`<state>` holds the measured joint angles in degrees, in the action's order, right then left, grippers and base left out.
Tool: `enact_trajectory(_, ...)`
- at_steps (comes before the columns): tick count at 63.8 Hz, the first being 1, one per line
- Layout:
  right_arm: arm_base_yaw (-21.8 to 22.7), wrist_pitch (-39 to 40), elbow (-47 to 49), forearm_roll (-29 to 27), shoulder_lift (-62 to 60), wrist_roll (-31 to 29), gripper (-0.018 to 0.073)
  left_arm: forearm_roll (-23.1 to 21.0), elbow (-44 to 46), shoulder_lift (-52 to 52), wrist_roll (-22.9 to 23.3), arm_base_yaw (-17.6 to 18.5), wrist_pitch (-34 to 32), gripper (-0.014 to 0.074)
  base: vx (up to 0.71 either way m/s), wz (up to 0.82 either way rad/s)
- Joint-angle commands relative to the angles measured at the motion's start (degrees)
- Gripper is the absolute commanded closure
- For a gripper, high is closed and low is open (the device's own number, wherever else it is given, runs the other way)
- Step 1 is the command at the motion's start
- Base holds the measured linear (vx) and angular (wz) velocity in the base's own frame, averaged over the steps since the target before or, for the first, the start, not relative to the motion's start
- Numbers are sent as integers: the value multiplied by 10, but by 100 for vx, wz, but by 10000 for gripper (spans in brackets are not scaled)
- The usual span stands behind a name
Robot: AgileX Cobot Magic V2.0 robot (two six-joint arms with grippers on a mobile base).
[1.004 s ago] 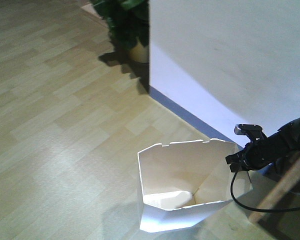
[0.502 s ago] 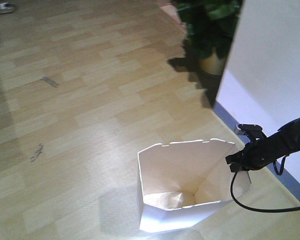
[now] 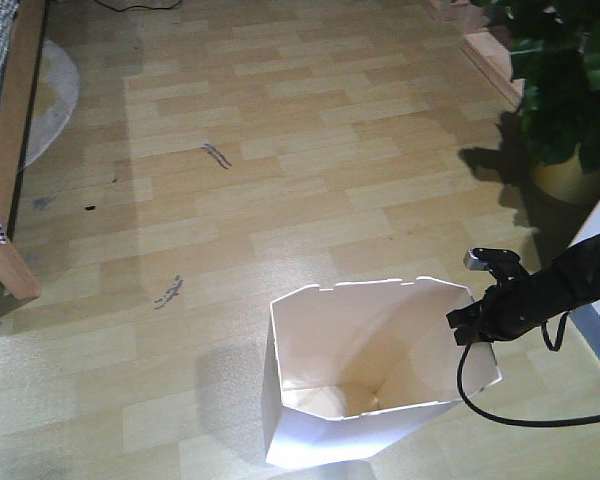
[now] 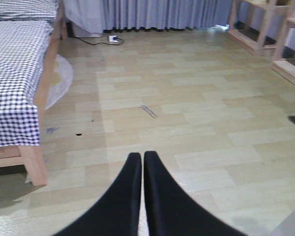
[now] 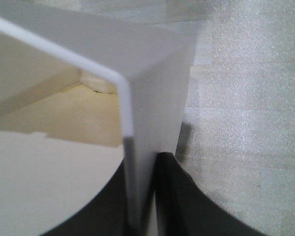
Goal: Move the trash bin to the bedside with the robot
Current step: 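Hold the bin in the right gripper while the base turns away from the desk, then carry the bin with the right gripper toward the bed and curtains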
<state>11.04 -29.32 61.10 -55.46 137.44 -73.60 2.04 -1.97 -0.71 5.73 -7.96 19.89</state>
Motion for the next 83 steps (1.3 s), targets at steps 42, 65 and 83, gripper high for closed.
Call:
enact_trajectory(42, 3, -80, 9, -31, -44, 4, 564, -1, -2, -8, 2, 2, -38, 603, 28, 13)
enact_trajectory(65, 3, -80, 9, -31, -44, 4, 564, -1, -2, -8, 2, 2, -38, 603, 34, 9)
enact_trajectory(83, 3, -80, 9, -31, -44, 4, 564, -1, -2, -8, 2, 2, -38, 603, 39, 11)
